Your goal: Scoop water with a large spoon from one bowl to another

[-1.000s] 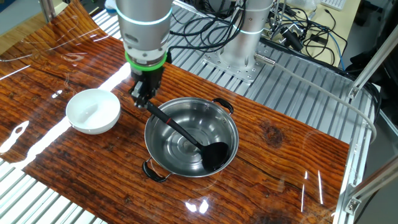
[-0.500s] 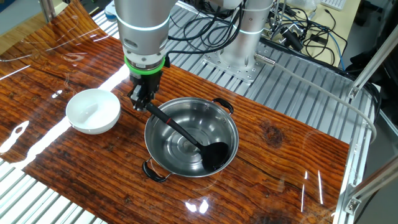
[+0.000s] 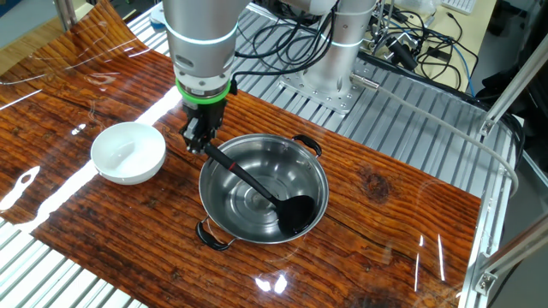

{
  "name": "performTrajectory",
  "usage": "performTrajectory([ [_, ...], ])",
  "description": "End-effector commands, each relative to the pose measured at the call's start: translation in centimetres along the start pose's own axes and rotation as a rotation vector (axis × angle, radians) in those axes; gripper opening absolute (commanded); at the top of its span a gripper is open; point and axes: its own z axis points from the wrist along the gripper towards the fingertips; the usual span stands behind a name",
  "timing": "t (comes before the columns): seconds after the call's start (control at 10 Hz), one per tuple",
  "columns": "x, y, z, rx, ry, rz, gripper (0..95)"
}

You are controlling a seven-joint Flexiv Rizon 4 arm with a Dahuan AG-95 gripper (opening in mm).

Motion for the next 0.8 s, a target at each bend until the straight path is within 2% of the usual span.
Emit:
performTrajectory([
  [0.1, 0.06, 0.03, 0.12, 0.0, 0.005, 0.005, 38.0],
  [0.3, 0.19, -0.01, 0.31, -0.004, 0.005, 0.009, 38.0],
  [0.8, 0.54, 0.24, 1.0, -0.012, -0.016, 0.018, 38.0],
])
